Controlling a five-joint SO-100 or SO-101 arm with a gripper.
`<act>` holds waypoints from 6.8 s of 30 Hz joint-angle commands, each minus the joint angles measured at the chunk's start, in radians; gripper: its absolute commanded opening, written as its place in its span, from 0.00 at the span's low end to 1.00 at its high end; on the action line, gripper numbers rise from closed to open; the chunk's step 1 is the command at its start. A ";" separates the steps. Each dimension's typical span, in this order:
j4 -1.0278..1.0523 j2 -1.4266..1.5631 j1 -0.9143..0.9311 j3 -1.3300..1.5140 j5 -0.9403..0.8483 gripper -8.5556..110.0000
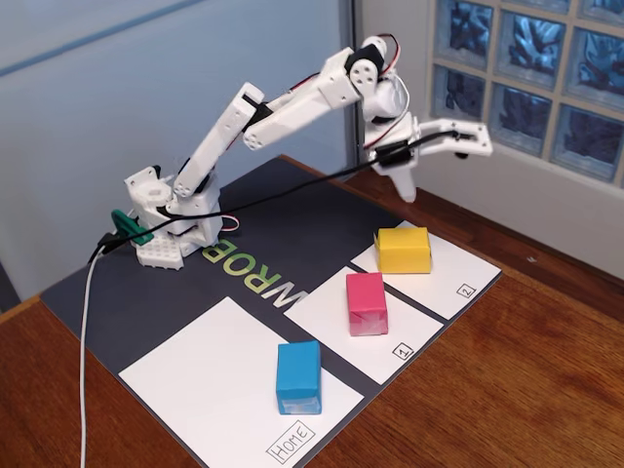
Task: Move box yellow to home
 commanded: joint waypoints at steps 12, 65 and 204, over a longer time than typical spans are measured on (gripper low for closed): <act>0.153 -0.055 -0.060 -0.064 0.064 0.07; 0.120 0.195 -0.057 0.276 0.086 0.35; -0.054 0.851 0.436 0.696 -0.167 0.07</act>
